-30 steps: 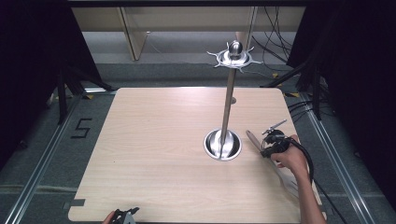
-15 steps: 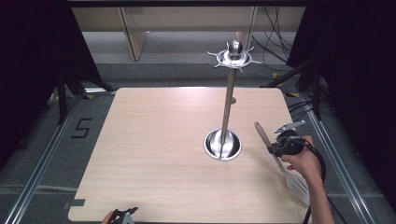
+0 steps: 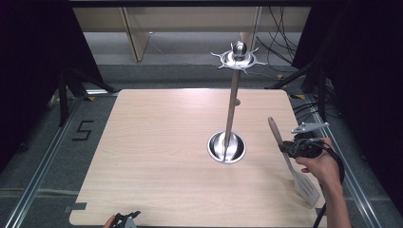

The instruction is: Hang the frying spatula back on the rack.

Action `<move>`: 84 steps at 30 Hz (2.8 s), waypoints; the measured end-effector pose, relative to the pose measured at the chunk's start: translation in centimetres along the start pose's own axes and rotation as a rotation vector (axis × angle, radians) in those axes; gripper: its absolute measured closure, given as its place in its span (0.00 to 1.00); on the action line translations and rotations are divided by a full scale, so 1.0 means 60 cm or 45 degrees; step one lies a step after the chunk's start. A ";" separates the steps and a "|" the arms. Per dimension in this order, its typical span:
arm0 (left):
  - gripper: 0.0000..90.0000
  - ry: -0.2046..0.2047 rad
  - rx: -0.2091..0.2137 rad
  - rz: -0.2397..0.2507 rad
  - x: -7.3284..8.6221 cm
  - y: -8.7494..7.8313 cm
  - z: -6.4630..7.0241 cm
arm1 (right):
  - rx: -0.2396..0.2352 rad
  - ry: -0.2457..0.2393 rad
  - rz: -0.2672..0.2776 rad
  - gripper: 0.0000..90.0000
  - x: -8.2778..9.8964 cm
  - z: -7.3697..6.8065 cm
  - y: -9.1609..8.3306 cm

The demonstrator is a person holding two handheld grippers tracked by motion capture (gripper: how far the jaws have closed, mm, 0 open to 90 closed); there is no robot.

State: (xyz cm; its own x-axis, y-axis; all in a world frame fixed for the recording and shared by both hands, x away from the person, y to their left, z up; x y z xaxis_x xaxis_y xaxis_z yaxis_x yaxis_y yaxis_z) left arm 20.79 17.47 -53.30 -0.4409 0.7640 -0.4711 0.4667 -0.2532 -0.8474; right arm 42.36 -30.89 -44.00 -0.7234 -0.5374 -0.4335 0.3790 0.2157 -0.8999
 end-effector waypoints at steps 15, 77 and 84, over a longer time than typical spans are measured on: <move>0.17 -0.031 -0.025 0.017 0.000 0.001 -0.002 | -0.114 0.012 0.237 0.82 -0.012 0.000 -0.049; 0.17 -0.018 -0.020 -0.008 0.003 0.005 -0.002 | -0.216 -0.132 0.635 0.82 -0.141 -0.029 -0.169; 0.17 -0.013 0.016 -0.009 0.003 0.004 0.000 | -0.220 -0.158 0.619 0.82 -0.157 -0.037 -0.174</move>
State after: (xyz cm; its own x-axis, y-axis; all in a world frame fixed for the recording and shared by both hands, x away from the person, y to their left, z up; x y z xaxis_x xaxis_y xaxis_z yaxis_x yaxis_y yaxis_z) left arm 20.82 17.57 -53.60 -0.4520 0.7598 -0.4673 0.4540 -0.2549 -0.8537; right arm 43.94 -26.26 -30.62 -0.4101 -0.4325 -0.8030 0.5453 0.5895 -0.5960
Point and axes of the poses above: each handheld gripper's, and its own axes: y roughly forward along the jaws, x roughly out of its underside, z roughly to its right, the point moved 5 cm from there along y, roughly forward along the jaws, and after that the axes turned 15 degrees about -z, right-handed, at the moved point
